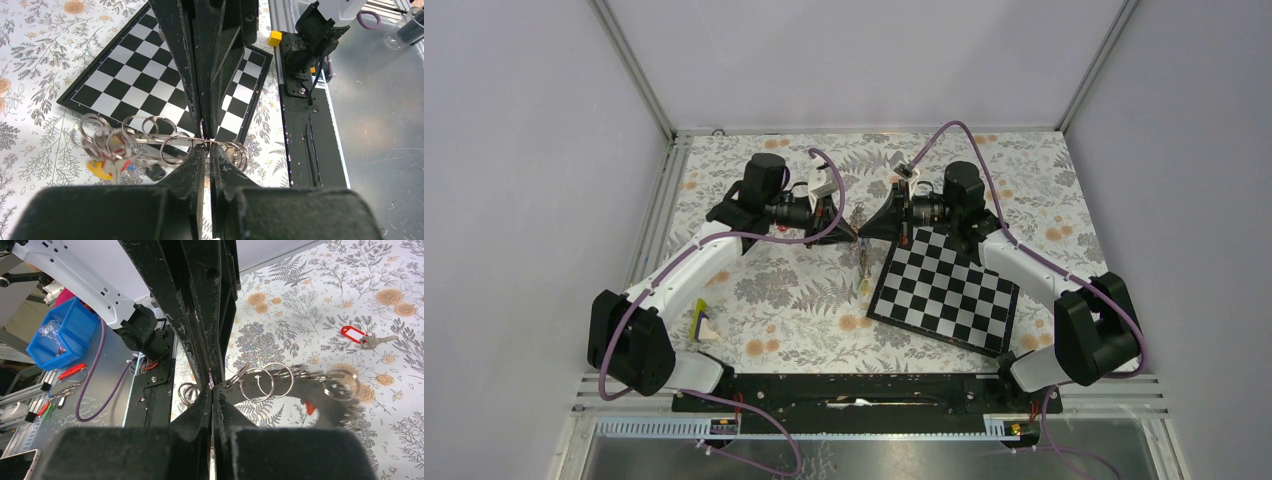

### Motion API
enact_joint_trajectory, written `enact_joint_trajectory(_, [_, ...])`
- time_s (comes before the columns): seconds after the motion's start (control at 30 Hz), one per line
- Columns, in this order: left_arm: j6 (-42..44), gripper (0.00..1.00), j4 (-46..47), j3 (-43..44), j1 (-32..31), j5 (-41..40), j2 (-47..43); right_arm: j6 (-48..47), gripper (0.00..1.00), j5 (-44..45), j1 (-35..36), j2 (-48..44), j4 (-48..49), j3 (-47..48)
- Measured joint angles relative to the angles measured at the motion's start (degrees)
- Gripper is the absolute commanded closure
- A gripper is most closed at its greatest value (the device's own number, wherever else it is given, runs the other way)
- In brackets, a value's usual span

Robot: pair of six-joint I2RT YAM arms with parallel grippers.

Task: Put the keys on the keyring

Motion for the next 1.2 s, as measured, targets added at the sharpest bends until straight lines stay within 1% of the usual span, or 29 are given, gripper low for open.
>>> enact_joint_trajectory(0.33, [0.5,1.0,0.92,-0.74,0.52,1.33,0.0,-1.03,1.0,-0.79,-0.11,0.0,1.14,-0.48])
enact_joint_trajectory(0.37, [0.9,0.99,0.87,-0.76,0.59,1.53,0.0,-1.31,1.0,-0.81,-0.09,0.0,1.14,-0.52])
enact_joint_trajectory(0.53, [2.62,0.86,0.96,-1.14,0.68,2.27,0.0,-2.25,1.0,-1.11,-0.04,0.0,0.72,-0.55])
enact_joint_trajectory(0.63, [2.62,0.82,1.46,-1.18,0.74,2.32,0.0,-2.38,1.0,-1.07,-0.04,0.0,0.74,-0.55])
enact_joint_trajectory(0.7, [2.4,0.82,1.95,-1.27,0.83,2.4,0.0,-2.43,1.0,-1.05,-0.04,0.0,0.72,-0.55])
enact_joint_trajectory(0.93, [0.79,0.82,3.45,-1.38,0.85,2.51,0.0,-2.62,1.0,-1.01,-0.07,0.0,0.7,-0.55])
enact_joint_trajectory(1.2, [-1.2,0.91,4.44,-1.38,0.98,2.49,0.0,-2.78,1.0,-1.03,-0.11,0.0,0.74,-0.57])
